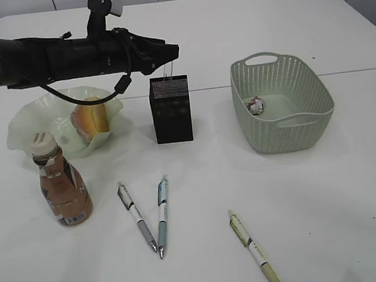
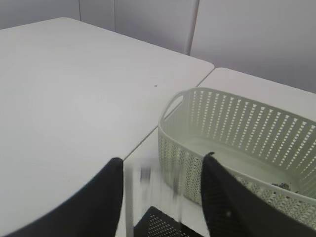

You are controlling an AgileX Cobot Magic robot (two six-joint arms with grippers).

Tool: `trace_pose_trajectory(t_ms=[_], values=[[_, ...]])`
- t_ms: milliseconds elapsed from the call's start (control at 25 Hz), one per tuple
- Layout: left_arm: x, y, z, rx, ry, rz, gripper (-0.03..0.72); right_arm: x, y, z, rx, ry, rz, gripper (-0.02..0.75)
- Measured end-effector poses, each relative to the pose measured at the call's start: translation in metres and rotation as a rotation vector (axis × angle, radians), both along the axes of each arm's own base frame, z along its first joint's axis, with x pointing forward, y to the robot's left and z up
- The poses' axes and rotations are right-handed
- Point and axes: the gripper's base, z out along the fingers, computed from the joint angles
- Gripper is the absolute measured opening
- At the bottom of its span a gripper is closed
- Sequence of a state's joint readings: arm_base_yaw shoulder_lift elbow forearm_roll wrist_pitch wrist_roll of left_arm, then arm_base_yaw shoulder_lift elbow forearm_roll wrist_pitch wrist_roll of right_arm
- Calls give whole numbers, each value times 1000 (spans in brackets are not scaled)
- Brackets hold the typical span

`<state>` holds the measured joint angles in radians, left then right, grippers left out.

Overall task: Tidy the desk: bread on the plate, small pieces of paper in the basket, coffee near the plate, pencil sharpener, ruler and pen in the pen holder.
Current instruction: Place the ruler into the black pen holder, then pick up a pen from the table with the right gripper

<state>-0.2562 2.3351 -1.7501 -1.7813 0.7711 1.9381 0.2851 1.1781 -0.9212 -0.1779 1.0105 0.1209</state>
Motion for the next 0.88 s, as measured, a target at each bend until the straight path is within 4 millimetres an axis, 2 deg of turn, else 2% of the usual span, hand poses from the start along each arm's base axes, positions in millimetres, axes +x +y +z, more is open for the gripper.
trace_pose_trajectory(t_ms=[160, 480, 560, 720, 880], values=[[0, 0, 0, 2, 0, 4, 468, 0, 0, 0, 0, -1, 0, 472], [0, 1, 2, -5, 13, 14, 492, 1, 0, 1, 4, -16, 3, 472], [0, 2, 9, -13, 37, 36, 493, 1, 0, 1, 4, -18, 3, 472], [-4, 7, 25, 99, 60, 66, 493, 2, 0, 1, 3, -20, 4, 472], [-13, 14, 49, 181, 132, 99, 493, 2, 0, 1, 3, -22, 5, 472]])
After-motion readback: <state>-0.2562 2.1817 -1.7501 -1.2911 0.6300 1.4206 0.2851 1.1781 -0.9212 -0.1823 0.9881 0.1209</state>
